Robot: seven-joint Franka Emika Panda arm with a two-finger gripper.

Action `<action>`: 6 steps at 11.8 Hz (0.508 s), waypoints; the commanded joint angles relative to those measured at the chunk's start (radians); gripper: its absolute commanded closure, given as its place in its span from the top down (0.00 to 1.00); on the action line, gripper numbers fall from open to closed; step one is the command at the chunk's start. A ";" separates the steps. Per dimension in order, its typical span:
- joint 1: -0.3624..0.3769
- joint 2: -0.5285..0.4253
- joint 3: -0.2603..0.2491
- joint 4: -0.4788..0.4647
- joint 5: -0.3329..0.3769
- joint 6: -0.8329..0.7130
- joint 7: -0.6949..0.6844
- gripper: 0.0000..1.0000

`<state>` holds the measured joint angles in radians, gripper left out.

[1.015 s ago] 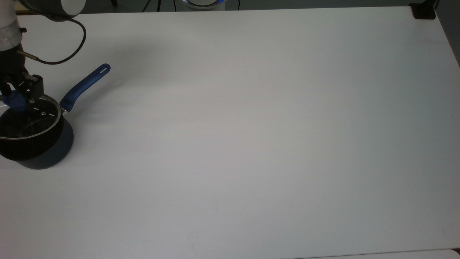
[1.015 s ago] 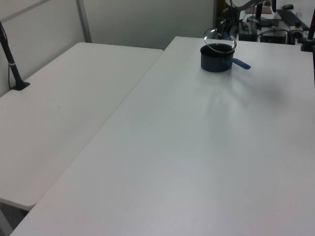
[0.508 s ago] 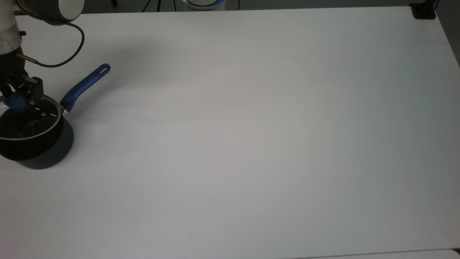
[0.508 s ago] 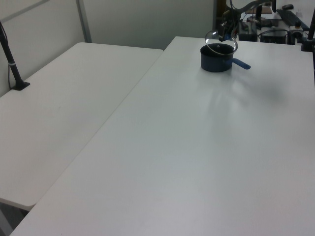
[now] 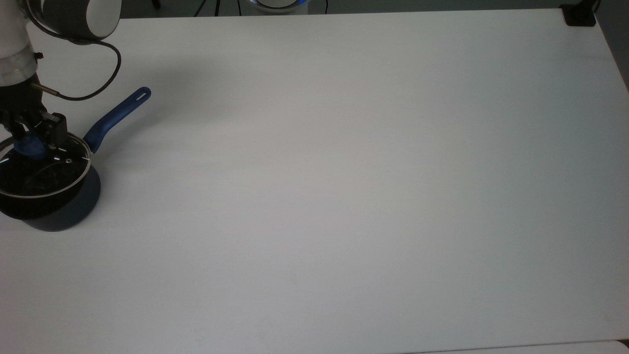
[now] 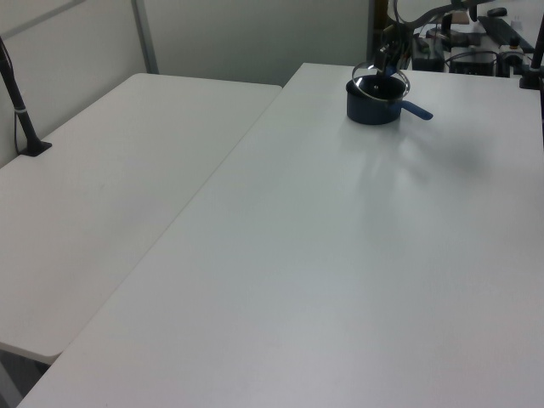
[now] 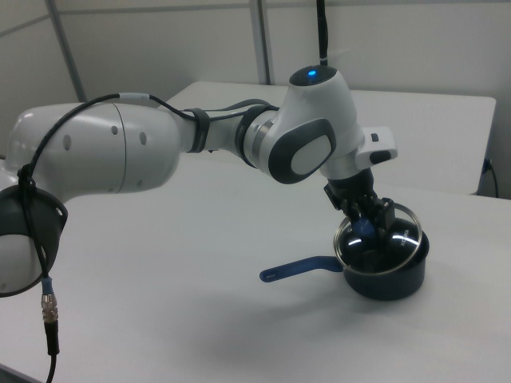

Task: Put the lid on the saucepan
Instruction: 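Lower the lid onto the saucepan rim and adjust its seating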

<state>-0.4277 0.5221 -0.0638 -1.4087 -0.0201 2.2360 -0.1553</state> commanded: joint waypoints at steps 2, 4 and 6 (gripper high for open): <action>0.004 -0.036 -0.010 0.028 0.006 -0.113 -0.061 0.34; 0.001 -0.048 -0.010 0.028 0.014 -0.113 -0.067 0.34; 0.000 -0.036 -0.008 0.065 0.020 -0.105 -0.066 0.34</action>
<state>-0.4305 0.4983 -0.0648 -1.3735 -0.0201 2.1510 -0.1914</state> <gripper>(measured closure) 0.392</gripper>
